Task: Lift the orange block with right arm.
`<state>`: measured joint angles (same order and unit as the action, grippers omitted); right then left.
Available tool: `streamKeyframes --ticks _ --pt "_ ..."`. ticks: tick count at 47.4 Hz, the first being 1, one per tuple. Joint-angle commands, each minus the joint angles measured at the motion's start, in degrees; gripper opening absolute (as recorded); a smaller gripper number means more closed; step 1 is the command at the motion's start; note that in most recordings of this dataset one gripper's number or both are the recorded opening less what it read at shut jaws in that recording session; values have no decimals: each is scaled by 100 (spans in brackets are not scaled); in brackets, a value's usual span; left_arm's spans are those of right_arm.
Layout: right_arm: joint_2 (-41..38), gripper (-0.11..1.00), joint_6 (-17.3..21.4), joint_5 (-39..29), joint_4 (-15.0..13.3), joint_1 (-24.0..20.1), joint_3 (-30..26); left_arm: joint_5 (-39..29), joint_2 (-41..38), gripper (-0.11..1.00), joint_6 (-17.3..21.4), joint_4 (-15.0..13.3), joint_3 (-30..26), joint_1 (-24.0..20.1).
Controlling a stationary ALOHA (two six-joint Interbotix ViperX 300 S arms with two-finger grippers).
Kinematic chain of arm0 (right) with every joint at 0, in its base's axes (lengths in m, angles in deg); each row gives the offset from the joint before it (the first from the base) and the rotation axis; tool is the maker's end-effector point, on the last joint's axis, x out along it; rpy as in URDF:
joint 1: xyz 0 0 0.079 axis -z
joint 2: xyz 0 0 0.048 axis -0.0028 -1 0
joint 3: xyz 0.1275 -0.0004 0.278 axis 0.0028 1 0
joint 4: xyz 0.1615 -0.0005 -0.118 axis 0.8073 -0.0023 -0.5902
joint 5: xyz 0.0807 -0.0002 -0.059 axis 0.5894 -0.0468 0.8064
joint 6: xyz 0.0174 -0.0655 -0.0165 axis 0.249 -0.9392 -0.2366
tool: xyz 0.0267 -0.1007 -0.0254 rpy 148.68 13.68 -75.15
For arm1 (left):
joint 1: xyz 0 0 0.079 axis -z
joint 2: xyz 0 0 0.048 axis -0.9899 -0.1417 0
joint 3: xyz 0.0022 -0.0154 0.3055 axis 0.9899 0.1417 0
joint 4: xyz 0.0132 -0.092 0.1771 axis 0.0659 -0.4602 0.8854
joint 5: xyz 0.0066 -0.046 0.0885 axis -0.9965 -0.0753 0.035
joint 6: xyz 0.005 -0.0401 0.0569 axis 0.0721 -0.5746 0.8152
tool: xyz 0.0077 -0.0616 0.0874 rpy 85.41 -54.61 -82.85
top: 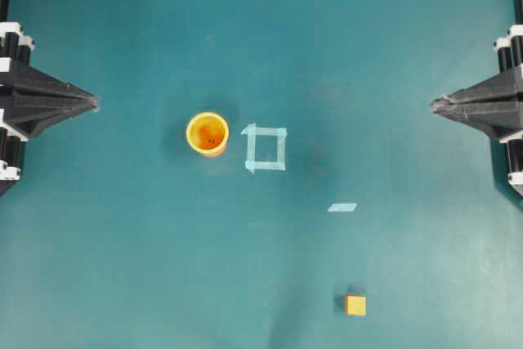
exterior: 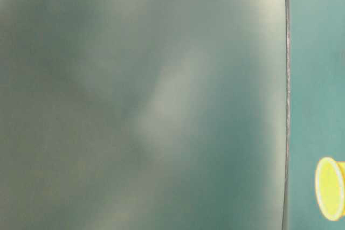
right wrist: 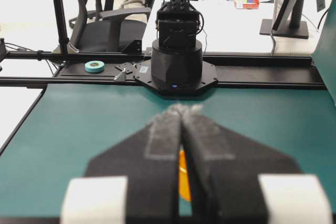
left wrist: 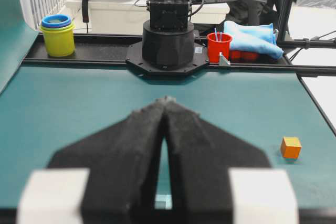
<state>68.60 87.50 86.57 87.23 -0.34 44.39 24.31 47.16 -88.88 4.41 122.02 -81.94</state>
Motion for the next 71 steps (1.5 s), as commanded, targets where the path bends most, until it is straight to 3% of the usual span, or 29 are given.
streamKeyframes --ticks 1,29,38,47,52,71 --pt "-26 0 26 9 35 -18 -132 -132 -62 -1 44 44 -193 -9" --pt "-105 2 -44 -2452 9 -35 -1116 -281 -62 0 53 53 -237 -9" --pt "-229 22 -44 -3103 9 -176 -1371 -281 -62 0 53 53 -237 -9" --pt "-492 48 62 -3287 44 -448 -1538 -281 -70 0 53 53 -237 -9" --pt "-721 57 105 -3340 97 -703 -1608 -281 -70 0 44 53 -237 -9" --pt "-1784 64 185 -3630 105 -1705 -1986 -290 -79 0 44 53 -237 -9"
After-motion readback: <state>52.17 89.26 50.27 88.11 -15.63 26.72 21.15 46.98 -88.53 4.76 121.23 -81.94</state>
